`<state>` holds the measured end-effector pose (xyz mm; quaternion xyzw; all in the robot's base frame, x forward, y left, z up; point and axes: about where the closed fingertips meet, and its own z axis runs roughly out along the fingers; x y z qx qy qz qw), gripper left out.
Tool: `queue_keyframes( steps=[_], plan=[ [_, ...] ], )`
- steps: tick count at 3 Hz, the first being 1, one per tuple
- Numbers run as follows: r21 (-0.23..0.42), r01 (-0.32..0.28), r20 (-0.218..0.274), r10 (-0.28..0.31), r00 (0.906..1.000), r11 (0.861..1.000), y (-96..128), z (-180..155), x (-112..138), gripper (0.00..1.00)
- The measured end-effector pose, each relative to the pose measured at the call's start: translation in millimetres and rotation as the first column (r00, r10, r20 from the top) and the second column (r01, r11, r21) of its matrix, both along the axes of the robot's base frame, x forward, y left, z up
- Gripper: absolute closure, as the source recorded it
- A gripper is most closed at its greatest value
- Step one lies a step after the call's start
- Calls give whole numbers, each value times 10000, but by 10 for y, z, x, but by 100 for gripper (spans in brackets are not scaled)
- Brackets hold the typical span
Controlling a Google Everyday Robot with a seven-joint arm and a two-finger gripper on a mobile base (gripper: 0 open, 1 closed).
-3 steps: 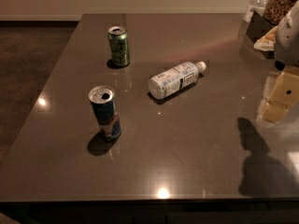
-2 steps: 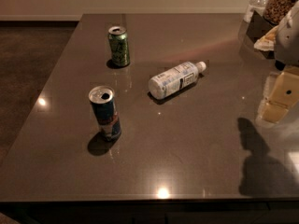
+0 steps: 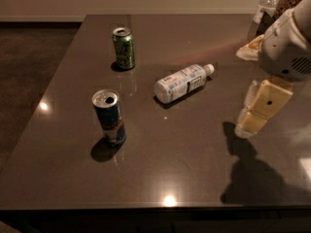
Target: Knock redbull can over
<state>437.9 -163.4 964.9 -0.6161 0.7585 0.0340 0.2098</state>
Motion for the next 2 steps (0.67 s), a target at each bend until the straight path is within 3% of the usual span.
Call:
queue_keyframes(
  steps=[1,2],
  plan=[
    [1244,-538,53,536,9985,9908,447,-131,-6,0],
    [2451,-895,39,913,9958,9654,885,-296,1,0]
  ],
)
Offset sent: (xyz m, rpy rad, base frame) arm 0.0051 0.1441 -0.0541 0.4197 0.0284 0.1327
